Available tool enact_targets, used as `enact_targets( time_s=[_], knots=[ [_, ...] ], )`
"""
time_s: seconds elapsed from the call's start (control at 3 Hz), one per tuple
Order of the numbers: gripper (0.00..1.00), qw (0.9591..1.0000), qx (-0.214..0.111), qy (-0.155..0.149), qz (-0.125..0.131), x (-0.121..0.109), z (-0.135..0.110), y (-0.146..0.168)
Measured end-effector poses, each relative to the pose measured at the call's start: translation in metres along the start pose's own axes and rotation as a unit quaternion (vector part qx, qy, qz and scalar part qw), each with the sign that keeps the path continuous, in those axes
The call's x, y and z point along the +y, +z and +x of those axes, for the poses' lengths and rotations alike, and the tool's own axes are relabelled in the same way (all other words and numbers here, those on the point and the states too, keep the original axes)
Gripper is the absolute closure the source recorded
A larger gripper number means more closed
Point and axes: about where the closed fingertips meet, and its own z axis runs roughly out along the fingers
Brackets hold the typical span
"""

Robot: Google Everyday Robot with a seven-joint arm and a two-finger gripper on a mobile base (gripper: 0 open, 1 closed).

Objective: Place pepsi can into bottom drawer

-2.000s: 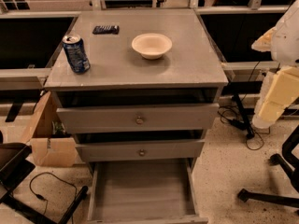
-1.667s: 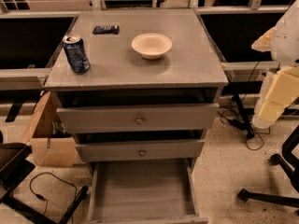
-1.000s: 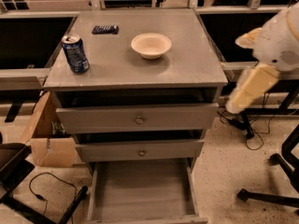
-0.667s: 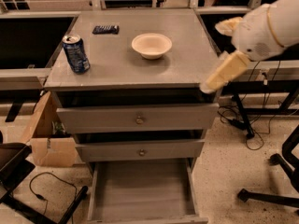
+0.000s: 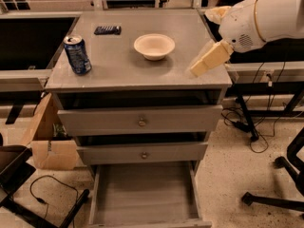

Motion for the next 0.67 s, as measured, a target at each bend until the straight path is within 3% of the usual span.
enact_targets(
  time_s=[0.33,0.67],
  knots=[
    [0.0,1.0,-0.007,0.004,-0.005,-0.002,0.001,0.008],
    [0.0,0.9978,-0.054,0.008,-0.038,-0.01,-0.009,0.064]
  ],
)
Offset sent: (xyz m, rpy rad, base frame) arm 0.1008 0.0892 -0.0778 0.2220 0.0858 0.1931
